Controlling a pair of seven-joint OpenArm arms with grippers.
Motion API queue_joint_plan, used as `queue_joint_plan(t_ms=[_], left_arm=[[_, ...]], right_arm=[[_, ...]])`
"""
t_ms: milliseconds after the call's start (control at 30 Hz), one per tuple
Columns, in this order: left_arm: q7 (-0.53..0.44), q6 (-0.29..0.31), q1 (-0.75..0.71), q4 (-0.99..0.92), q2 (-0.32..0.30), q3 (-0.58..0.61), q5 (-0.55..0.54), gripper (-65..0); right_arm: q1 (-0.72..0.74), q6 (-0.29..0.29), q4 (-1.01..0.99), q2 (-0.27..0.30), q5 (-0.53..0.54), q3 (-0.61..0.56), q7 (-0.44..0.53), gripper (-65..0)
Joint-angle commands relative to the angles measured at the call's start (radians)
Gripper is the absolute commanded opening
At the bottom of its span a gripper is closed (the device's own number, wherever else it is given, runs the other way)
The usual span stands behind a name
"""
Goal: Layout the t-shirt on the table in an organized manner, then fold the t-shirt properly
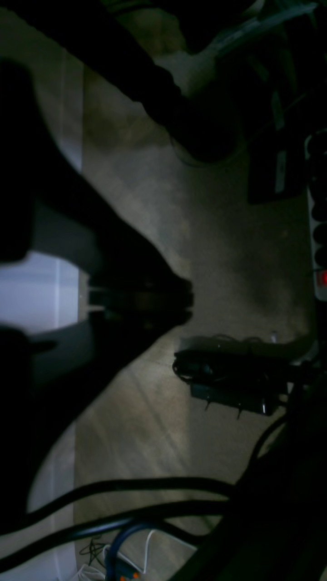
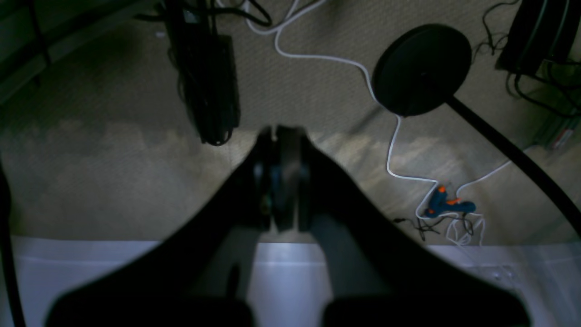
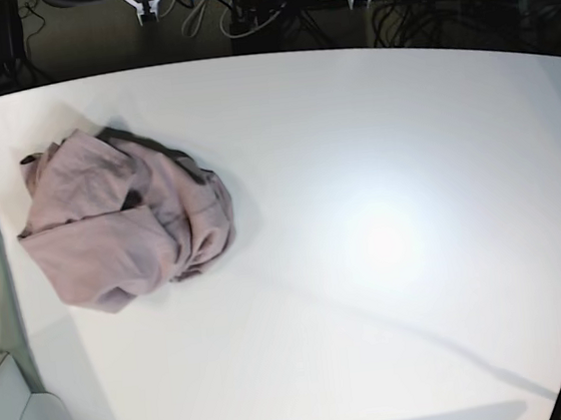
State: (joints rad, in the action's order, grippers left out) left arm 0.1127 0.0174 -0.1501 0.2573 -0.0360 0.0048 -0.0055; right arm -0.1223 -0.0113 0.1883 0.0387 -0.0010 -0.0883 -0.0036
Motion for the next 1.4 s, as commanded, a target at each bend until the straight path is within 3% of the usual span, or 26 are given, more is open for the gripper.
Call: queue_joint_plan(t_ms=[0, 867, 1133, 1367], left_arm=[[0.000, -0.014, -0.006, 0.003, -0.002, 0.002, -0.001, -64.9], [-0.001, -0.014, -0.036, 0.007, -0.008, 0.001, -0.001, -64.9], [0.000, -0.014, -0.204, 0.250, -0.037, -0.002, -0.001, -64.9], [0.017, -0.014, -0.219, 0.259, -0.052, -0.002, -0.003, -64.9]], right_arm=[[-0.001, 0.017, 0.003, 0.005, -0.004, -0.001, 0.001, -65.0], [-0.070, 0.017, 0.061, 0.017, -0.004, 0.005, 0.011, -65.0], [-0.216, 0.017, 0.248, 0.051, -0.003, 0.006, 0.006, -65.0], [-0.216, 0.017, 0.248, 0.050, -0.001, 0.006, 0.000, -65.0]])
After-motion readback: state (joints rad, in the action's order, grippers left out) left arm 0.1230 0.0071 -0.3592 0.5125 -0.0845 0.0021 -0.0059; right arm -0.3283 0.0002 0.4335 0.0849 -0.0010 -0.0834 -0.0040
